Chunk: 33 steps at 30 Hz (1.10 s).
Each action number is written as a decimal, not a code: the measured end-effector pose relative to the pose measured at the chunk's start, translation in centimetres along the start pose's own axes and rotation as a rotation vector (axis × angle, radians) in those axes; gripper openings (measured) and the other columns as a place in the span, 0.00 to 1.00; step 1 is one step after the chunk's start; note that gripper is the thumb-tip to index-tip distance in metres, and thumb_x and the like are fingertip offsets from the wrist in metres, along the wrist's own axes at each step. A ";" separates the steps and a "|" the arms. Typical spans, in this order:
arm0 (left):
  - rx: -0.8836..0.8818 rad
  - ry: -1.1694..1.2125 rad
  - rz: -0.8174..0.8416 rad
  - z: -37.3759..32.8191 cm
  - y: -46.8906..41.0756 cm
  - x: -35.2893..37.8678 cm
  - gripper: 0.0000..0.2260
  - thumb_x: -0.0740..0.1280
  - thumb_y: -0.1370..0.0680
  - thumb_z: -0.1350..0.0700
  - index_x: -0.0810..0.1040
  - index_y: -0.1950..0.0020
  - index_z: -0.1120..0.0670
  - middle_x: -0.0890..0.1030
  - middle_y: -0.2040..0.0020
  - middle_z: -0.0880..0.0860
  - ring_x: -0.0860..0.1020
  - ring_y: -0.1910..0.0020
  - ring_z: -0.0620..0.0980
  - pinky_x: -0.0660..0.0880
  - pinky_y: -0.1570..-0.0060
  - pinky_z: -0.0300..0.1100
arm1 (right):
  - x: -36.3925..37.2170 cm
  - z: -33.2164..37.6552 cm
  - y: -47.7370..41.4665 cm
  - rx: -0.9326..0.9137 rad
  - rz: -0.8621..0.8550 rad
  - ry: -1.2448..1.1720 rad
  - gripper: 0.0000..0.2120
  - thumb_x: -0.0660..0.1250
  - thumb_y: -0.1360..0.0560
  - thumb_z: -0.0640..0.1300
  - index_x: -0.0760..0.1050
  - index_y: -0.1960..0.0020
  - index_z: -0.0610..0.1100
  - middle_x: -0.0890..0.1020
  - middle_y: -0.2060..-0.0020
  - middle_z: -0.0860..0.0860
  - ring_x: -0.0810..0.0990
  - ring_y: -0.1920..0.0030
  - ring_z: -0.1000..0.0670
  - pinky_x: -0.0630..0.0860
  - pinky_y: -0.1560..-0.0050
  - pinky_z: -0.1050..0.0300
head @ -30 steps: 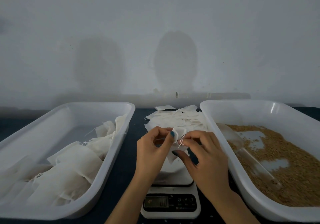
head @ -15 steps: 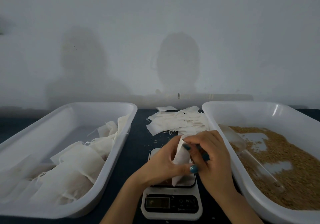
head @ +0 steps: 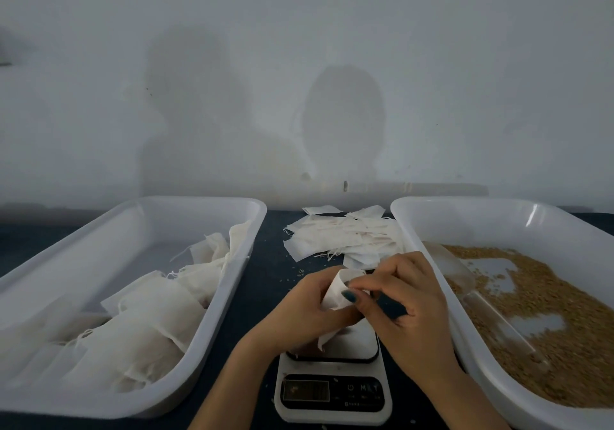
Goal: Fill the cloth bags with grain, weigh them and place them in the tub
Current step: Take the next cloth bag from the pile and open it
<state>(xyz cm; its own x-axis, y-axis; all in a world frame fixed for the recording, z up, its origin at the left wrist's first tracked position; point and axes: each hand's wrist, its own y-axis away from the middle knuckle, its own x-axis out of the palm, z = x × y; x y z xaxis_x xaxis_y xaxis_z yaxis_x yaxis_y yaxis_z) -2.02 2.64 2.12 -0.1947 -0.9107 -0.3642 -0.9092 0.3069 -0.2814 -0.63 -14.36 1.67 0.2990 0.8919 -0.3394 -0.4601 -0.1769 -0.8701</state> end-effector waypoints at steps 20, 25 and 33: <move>-0.077 -0.132 -0.396 2.5 -0.9 -0.6 0.05 0.72 0.24 0.57 0.77 0.52 0.49 0.81 0.56 0.45 0.78 0.61 0.40 0.73 0.62 0.30 | -12.0 -6.4 -9.7 0.652 0.756 0.440 0.17 0.63 0.19 0.49 0.71 0.31 0.48 0.76 0.36 0.52 0.74 0.35 0.49 0.71 0.37 0.57; -0.060 -0.126 -0.407 2.4 -0.9 -0.6 0.07 0.72 0.25 0.58 0.77 0.51 0.49 0.81 0.55 0.44 0.79 0.58 0.43 0.74 0.61 0.30 | -13.6 -11.7 -7.4 0.881 1.189 0.837 0.17 0.58 0.18 0.56 0.72 0.60 0.47 0.75 0.62 0.53 0.75 0.63 0.56 0.70 0.65 0.70; -0.059 -0.122 -0.380 2.4 -0.9 -0.3 0.07 0.71 0.25 0.59 0.76 0.55 0.48 0.79 0.61 0.41 0.76 0.64 0.36 0.72 0.64 0.29 | -12.0 -12.8 -3.7 0.893 1.190 0.695 0.19 0.59 0.19 0.58 0.74 0.61 0.46 0.78 0.66 0.51 0.76 0.70 0.55 0.76 0.69 0.66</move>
<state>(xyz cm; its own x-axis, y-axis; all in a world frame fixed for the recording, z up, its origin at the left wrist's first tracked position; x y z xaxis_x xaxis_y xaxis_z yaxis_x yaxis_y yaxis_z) -0.31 3.34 0.40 0.2017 -0.9156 -0.3478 -0.9280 -0.0651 -0.3668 8.19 -29.75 4.45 -0.3725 0.0476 -0.9268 -0.9261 -0.0832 0.3680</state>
